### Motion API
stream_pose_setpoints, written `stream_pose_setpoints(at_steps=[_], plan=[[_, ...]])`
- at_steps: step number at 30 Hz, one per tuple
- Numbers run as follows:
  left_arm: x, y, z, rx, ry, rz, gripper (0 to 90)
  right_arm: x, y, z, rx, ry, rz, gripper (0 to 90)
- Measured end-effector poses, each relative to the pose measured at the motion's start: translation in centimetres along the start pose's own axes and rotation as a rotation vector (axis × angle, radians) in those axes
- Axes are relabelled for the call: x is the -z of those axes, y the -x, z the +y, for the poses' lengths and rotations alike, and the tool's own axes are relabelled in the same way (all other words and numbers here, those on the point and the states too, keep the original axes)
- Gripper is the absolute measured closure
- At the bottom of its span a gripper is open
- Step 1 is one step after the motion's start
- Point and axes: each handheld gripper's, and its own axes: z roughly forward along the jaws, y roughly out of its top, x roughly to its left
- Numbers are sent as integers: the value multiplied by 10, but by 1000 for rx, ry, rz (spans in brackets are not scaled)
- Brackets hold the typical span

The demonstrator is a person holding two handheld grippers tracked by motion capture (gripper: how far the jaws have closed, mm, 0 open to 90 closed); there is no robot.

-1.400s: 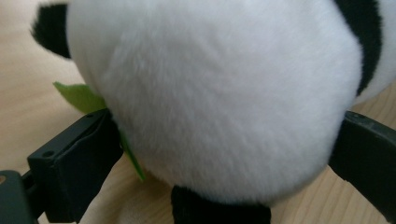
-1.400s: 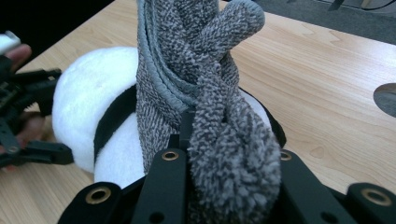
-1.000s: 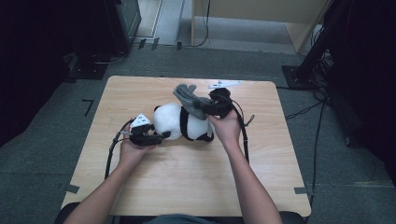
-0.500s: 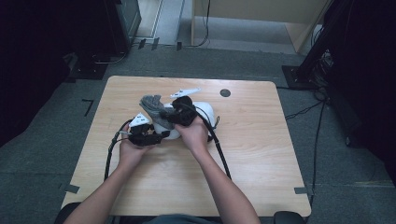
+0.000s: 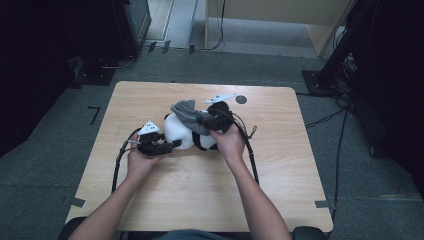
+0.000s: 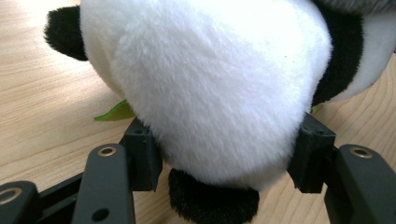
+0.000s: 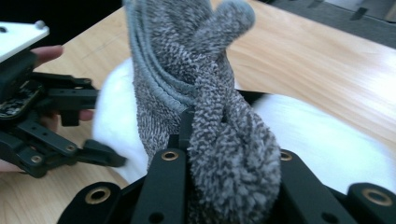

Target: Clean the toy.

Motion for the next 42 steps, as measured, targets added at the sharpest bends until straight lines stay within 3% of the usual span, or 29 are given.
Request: stream_pose_setpoints(at_steps=[5,11,21,30,31,35,39,42], plan=[[0,-1,0,3,1,-8,393,23,24,-5,-56,33,-28,775],[0,-1,-1,1,4,-10,390,37,45,-15,-101,54,-66,776],[0,-2,-2,1,7,-15,381,46,71,-37,-167,41,-111,777],[0,-2,-3,4,11,-17,376,45,82,-48,-186,2,-147,777],[0,-2,-3,4,12,-17,375,49,84,-49,-203,20,-140,778],[0,-1,-3,11,13,-14,373,64,75,-38,-180,84,-130,778],[0,-1,-2,7,15,-11,368,72,53,-15,-137,139,-78,778],[0,0,-2,7,18,-9,364,67,33,1,-98,161,-19,778]])
